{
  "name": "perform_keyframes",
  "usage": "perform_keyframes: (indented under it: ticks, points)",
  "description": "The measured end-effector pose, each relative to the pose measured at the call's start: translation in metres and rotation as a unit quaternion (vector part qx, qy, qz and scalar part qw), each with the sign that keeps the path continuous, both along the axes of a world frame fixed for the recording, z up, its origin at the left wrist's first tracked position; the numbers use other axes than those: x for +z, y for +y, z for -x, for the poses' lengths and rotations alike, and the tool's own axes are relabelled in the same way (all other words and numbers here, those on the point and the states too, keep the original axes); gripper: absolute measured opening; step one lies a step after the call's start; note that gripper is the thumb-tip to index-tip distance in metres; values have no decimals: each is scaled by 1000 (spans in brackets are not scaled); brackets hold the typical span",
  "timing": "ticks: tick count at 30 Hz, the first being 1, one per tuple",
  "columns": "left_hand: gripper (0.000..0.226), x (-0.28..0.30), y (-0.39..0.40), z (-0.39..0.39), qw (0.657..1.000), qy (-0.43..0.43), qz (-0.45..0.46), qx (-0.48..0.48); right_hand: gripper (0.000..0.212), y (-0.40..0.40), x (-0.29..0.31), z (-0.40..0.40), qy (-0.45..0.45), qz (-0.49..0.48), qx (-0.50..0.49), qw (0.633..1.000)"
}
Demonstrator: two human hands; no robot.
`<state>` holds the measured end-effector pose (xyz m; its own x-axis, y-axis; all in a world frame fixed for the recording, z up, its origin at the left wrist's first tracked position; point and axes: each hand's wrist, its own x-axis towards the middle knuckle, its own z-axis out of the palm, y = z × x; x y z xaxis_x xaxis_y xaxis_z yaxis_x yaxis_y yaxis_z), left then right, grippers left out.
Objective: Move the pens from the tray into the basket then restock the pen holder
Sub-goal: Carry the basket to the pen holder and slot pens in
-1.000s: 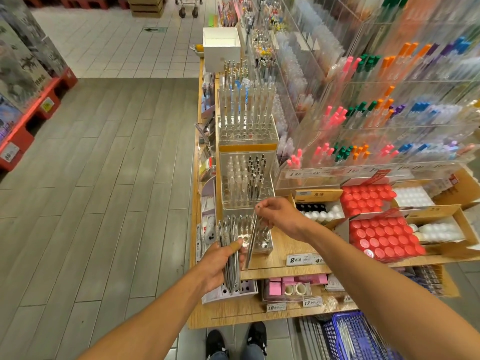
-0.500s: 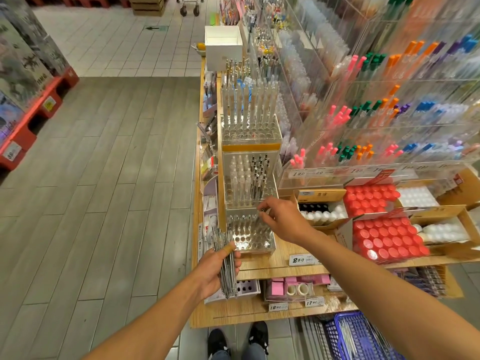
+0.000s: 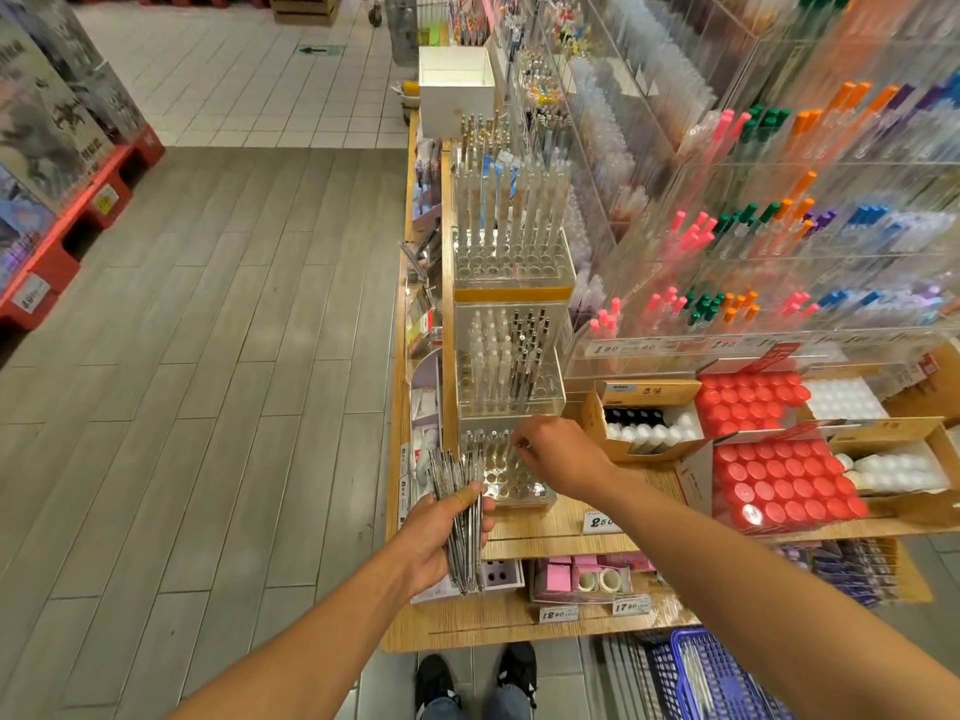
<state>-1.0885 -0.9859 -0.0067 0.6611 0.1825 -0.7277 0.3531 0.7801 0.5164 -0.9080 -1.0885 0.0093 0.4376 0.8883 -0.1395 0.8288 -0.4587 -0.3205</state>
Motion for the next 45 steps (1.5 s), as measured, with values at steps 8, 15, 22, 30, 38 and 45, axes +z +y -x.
perform_keyframes:
  ticks: [8,15,22,30,38,45]
  points:
    - [47,1,-1,-2,1000,-4,5,10,17,4,2,5,-27,12,-10,1000]
    - [44,1,-4,-3,999,-2,-19,-26,23,9,9,17,286,-41,-146,946]
    - [41,8,-6,-4,999,13,-31,-7,14,5,28,11,439,-53,-198,875]
    - [30,2,3,1,997,44,-22,53,12,-1,47,-11,335,-158,-183,911]
    - [23,-1,6,3,996,62,-28,61,19,-2,25,-5,147,-151,-80,974]
    - [24,3,4,0,996,63,-28,54,23,-5,11,0,74,-88,-44,992]
